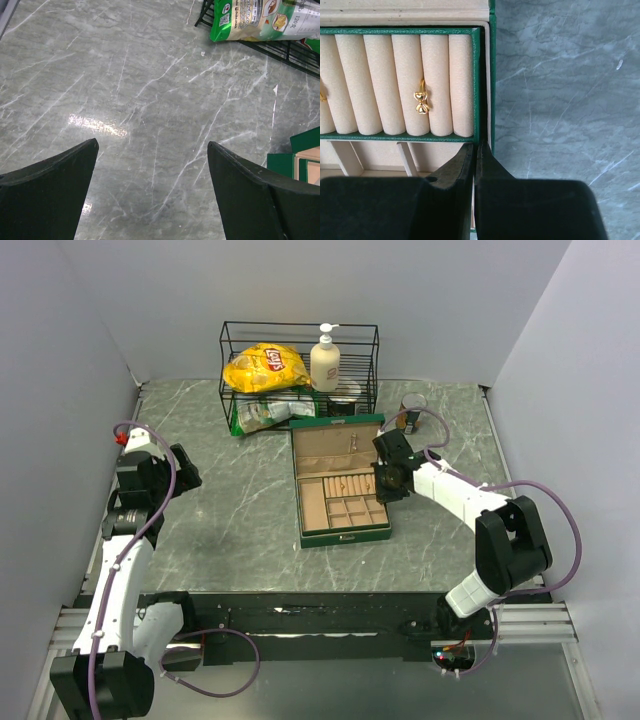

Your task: Organize the mixed jewelry

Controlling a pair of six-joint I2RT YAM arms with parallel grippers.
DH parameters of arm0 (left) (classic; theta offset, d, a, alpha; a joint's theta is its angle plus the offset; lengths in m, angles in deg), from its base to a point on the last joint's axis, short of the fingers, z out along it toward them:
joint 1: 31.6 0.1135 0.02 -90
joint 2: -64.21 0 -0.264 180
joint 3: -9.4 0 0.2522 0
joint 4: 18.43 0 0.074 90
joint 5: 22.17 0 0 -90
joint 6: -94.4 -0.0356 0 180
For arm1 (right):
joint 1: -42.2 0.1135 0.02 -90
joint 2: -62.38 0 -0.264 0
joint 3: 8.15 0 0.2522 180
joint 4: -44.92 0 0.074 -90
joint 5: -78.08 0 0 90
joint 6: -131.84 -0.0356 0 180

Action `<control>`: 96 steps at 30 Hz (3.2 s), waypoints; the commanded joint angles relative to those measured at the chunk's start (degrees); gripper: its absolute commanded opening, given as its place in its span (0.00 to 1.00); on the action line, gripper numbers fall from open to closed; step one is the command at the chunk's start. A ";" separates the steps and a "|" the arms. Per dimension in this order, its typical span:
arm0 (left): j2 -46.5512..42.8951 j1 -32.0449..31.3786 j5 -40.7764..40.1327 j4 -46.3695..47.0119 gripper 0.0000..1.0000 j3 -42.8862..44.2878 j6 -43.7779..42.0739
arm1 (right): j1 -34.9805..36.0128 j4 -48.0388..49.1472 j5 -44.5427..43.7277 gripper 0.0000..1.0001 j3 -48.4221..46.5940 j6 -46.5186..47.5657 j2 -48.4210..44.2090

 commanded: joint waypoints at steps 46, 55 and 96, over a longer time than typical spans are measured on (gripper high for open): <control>0.14 0.19 1.81 1.68 0.96 1.01 -0.68 | 1.64 1.30 -12.25 0.35 1.86 -5.13 -4.44; 0.23 0.19 1.98 1.77 0.96 1.09 -0.68 | 1.72 1.91 -14.44 0.48 3.27 -6.63 -5.93; 0.93 0.19 2.95 1.59 0.96 1.01 -0.68 | -2.41 10.44 -6.98 0.28 10.65 -8.56 -6.64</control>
